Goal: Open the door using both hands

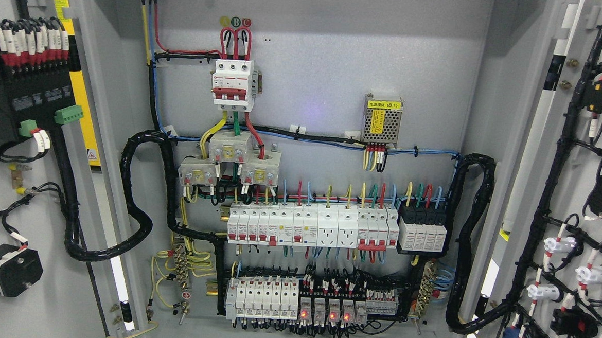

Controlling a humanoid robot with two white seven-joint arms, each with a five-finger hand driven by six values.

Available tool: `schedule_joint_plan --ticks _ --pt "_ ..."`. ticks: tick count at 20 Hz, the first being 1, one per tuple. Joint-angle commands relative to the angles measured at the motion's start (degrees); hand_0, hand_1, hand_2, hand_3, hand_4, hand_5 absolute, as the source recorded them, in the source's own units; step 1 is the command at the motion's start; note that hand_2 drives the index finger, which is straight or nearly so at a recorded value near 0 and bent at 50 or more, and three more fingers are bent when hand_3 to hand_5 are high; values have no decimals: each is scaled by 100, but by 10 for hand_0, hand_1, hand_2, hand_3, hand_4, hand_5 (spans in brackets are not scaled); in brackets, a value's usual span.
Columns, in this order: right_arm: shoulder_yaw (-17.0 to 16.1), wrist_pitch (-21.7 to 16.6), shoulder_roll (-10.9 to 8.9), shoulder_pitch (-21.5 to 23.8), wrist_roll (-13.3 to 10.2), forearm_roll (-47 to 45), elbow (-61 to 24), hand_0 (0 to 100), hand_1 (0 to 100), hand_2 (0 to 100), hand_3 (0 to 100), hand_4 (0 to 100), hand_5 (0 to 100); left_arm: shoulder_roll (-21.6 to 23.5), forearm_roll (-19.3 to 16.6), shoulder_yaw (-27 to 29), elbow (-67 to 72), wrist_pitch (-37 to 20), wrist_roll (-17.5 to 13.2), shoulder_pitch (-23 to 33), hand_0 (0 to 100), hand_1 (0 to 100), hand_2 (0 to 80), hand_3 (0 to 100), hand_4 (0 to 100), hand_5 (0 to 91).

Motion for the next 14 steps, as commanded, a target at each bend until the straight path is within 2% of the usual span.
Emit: schedule_joint_plan --ticks 1,9,12,14 --pt "-395 3 39 26 10 -122 120 0 500 40 0 0 0 637 302 536 740 55 -17 -166 120 556 0 0 0 0" --pt "-527 3 39 26 10 -483 129 0 500 40 0 0 0 1217 364 545 1549 230 -17 -604 120 556 0 0 0 0" --pt "-632 12 30 26 10 -491 217 0 500 40 0 0 0 1358 627 545 1795 573 -17 -816 120 556 0 0 0 0" --pt "-633 12 21 26 10 -491 243 0 500 40 0 0 0 1455 627 545 1927 591 -17 -974 120 556 0 0 0 0"
